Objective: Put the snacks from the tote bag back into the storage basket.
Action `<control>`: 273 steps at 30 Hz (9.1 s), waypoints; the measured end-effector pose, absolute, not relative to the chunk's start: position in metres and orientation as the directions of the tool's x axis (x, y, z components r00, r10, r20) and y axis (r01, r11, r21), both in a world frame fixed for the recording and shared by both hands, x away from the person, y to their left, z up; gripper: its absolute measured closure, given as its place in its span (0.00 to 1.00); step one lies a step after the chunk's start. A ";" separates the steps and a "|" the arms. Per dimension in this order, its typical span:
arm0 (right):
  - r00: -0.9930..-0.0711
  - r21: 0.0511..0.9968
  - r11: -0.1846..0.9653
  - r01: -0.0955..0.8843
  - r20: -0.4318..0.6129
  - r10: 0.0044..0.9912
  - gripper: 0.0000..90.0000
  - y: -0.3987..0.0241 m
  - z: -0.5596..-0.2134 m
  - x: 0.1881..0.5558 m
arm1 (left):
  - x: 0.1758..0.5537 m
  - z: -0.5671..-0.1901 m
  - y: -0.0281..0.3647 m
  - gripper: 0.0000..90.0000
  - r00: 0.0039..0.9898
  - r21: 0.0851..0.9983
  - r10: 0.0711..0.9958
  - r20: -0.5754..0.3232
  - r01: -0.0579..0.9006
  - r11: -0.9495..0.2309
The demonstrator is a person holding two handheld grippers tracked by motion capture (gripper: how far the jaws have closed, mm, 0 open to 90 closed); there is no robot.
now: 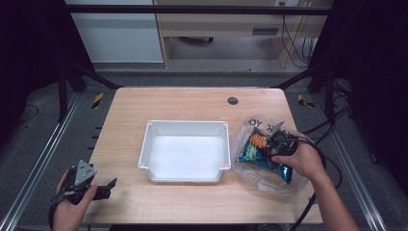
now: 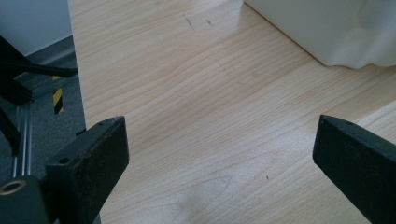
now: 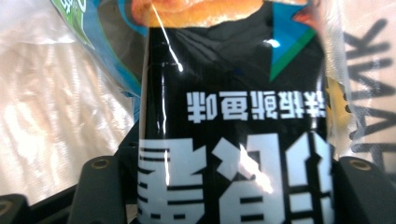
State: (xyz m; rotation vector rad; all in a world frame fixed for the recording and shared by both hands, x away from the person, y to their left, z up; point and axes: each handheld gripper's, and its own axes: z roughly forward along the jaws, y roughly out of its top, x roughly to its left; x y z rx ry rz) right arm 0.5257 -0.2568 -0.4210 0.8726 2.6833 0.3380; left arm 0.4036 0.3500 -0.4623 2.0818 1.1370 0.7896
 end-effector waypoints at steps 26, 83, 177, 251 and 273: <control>-0.734 0.528 0.729 0.437 -0.259 0.628 0.46 -0.264 -0.367 0.478 | 0.403 -0.465 0.352 0.04 0.448 0.764 0.876 0.180 0.497 -0.411; -0.823 0.643 0.738 0.206 -0.294 0.486 0.48 -0.138 -0.326 0.507 | 0.402 -0.463 0.356 0.04 0.440 0.761 0.881 0.175 0.507 -0.404; -0.936 0.502 0.858 0.110 -0.239 0.260 0.48 -0.018 -0.398 0.533 | 0.405 -0.460 0.349 0.04 0.485 0.755 0.853 0.191 0.483 -0.444; -0.935 0.450 0.878 0.162 -0.213 0.282 0.32 0.002 -0.423 0.545 | 0.405 -0.462 0.348 0.04 0.502 0.743 0.844 0.188 0.489 -0.456; -0.900 0.534 0.816 0.222 -0.209 0.382 0.07 -0.020 -0.389 0.530 | 0.406 -0.462 0.351 0.04 0.492 0.748 0.852 0.179 0.494 -0.442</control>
